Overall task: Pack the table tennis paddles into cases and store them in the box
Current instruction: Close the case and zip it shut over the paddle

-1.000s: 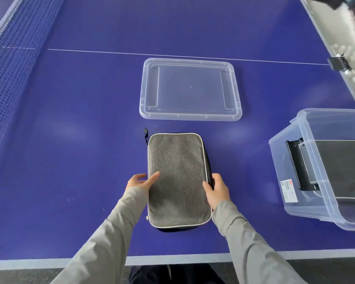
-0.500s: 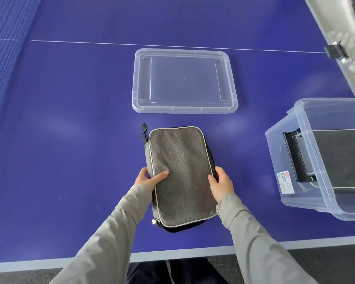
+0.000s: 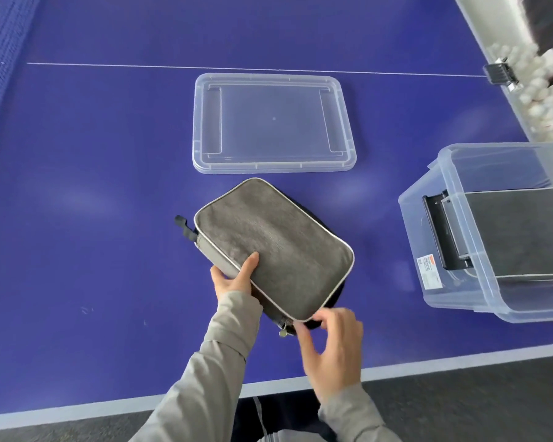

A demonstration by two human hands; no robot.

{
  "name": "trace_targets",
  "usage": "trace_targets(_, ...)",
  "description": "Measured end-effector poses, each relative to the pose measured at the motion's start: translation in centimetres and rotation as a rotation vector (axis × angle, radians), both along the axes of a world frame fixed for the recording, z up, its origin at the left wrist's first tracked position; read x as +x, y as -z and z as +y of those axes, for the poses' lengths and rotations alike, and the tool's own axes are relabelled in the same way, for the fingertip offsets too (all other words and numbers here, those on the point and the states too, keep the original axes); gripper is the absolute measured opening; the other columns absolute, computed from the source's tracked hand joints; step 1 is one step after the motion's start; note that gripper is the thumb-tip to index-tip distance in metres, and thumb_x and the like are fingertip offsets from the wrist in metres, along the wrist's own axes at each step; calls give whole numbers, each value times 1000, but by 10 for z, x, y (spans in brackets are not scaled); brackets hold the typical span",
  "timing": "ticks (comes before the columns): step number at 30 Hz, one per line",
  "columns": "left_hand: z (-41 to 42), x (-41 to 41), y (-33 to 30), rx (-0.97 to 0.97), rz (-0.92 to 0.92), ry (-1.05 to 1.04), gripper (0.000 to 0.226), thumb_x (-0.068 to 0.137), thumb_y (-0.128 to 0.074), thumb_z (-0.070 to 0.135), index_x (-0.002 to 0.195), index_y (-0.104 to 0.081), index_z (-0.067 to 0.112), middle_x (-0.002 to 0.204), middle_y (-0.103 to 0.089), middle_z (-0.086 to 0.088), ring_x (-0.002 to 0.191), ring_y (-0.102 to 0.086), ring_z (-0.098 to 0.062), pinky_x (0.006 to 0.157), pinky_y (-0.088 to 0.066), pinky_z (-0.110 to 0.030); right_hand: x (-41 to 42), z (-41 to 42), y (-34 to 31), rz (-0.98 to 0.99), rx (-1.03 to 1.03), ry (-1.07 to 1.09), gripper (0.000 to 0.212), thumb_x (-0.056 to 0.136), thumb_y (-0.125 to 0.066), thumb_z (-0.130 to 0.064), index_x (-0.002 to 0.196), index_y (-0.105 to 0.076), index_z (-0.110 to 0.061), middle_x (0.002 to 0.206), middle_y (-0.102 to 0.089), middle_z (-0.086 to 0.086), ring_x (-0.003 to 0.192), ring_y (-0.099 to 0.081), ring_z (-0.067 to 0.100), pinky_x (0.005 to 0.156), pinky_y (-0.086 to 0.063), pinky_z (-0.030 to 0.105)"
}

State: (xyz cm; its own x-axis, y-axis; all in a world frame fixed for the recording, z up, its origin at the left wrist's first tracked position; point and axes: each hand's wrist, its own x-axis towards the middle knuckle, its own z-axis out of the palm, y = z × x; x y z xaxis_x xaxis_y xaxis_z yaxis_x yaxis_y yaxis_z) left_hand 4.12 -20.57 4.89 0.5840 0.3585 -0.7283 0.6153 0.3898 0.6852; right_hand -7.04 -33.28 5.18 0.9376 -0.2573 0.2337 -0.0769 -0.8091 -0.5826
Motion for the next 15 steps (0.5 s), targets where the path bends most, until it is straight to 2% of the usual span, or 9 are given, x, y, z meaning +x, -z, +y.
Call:
trace_targets(4,-6,3,-11,-19,19,-128,45,72,-78,30,102,-45,19,88,-59,-2,72,-58,-17,64,-47,-27,-1,14,-2,37,-68,38,40,78,-63,-54,82,-58,-15,70,-48,-5,66,-45,15,64,-31,27)
trace_targets(6,-9,3,-15,-25,20,-175,49,72,-78,29,107,-45,20,93,-60,-2,77,-60,-19,72,-49,-31,9,16,-4,51,-90,85,34,73,-76,-42,79,-60,-13,69,-52,-4,62,-50,17,63,-33,27)
trace_targets(7,-9,3,-16,-27,18,-200,50,72,-78,28,108,-45,21,93,-60,-1,77,-60,-18,71,-49,-31,12,15,-6,54,-106,89,30,71,-80,-35,78,-61,-13,69,-54,-4,60,-53,18,62,-34,27)
trace_targets(10,-6,4,-19,-16,-3,-246,49,72,-78,27,106,-44,22,83,-57,6,69,-56,-10,57,-41,-23,15,10,-9,-3,-161,-3,13,75,-72,-25,75,-64,-13,66,-59,-5,57,-53,15,61,-34,25)
trace_targets(13,0,4,-21,-10,-6,-244,47,71,-79,28,103,-45,22,83,-58,5,71,-57,-11,64,-43,-24,16,4,-14,-50,-143,-78,16,82,-58,-20,70,-65,-13,60,-56,-6,57,-45,11,56,-36,23)
trace_targets(15,2,2,-23,-20,11,-237,48,69,-80,30,103,-47,24,85,-59,5,72,-58,-13,65,-44,-26,17,3,-17,-30,-42,-65,11,80,-62,-13,69,-62,-13,59,-55,-6,54,-49,12,55,-38,20)
